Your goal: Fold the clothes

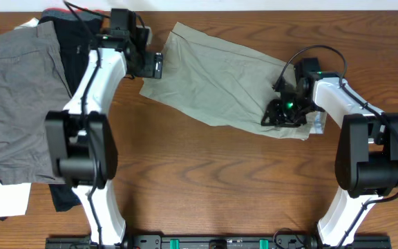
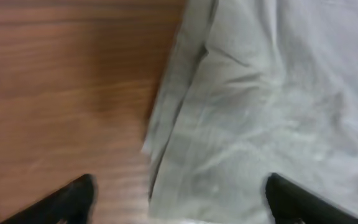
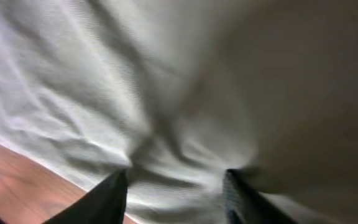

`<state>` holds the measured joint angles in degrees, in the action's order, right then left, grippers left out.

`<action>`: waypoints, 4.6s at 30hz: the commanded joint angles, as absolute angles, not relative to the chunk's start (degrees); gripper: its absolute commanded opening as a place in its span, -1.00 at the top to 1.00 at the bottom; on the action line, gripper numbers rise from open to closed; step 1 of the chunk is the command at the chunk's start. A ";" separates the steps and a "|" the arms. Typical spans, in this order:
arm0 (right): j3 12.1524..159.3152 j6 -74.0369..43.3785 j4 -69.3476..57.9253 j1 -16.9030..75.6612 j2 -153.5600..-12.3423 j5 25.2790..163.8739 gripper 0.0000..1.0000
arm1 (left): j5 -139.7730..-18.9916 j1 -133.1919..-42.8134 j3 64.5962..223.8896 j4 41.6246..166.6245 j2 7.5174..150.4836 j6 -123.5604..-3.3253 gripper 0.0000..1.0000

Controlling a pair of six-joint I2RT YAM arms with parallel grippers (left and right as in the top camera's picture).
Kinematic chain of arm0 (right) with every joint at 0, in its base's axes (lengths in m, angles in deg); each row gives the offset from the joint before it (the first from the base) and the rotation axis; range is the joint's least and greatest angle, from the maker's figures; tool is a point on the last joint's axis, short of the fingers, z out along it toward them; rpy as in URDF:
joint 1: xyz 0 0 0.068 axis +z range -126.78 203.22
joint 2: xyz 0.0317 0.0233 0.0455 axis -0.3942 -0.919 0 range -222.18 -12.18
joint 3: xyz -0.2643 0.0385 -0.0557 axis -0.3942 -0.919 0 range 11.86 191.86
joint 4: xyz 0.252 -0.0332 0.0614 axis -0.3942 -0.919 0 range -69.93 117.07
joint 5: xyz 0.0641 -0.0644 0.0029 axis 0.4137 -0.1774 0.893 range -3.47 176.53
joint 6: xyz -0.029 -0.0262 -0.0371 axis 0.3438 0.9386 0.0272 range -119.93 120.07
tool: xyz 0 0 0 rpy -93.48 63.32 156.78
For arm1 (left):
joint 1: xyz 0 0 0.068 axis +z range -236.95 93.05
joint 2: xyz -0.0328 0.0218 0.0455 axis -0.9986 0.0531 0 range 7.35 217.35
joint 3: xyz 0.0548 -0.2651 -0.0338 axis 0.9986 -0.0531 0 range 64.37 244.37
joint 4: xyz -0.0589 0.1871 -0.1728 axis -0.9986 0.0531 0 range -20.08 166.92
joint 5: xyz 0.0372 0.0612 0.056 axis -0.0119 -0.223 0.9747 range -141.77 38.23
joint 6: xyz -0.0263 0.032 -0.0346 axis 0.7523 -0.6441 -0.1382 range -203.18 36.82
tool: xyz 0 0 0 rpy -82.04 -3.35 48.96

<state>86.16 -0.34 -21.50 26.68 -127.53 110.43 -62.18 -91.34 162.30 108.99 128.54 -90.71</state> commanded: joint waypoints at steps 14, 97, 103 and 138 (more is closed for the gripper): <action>103.43 0.15 -27.89 26.18 -130.46 105.25 0.26 | -68.04 -91.36 161.07 113.23 134.72 -91.65 0.88; 107.73 6.64 -30.29 15.51 -130.48 115.05 -0.07 | -68.08 -95.05 157.90 93.82 134.31 -94.29 -0.04; 107.54 9.63 -30.77 8.63 -130.48 113.80 -0.24 | -68.04 -95.40 157.90 95.83 136.32 -94.53 0.75; 83.41 4.01 -4.21 6.18 -130.48 113.03 0.32 | -67.60 -95.47 157.90 100.57 137.48 -94.51 0.88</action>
